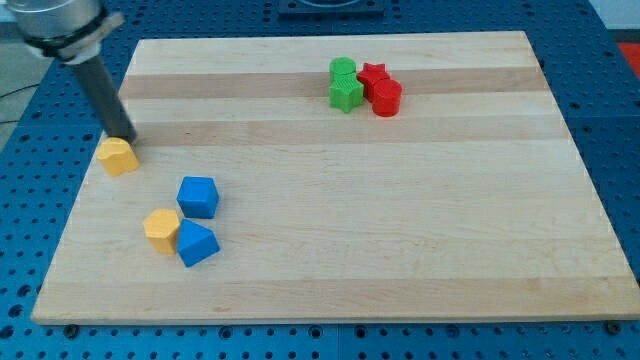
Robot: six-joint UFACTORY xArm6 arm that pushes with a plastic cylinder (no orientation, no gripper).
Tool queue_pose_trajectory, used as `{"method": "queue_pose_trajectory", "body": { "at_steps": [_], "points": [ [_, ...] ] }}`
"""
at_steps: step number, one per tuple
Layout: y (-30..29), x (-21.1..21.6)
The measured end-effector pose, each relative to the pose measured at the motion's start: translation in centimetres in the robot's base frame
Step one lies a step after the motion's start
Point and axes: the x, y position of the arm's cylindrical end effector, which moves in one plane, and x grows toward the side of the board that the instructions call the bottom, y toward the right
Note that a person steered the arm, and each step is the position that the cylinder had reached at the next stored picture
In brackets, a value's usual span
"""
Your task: Move the yellow heart to the left of the blue cube
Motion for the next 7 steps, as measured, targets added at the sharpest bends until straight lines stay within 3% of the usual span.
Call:
{"method": "queue_pose_trajectory", "body": {
  "at_steps": [1, 3, 5, 6, 7],
  "points": [
    [-1.7, 1.1],
    [11.3, 3.4],
    [6.4, 2.9],
    [4.5, 4.8],
    [9.6, 5.7]
  ]
}}
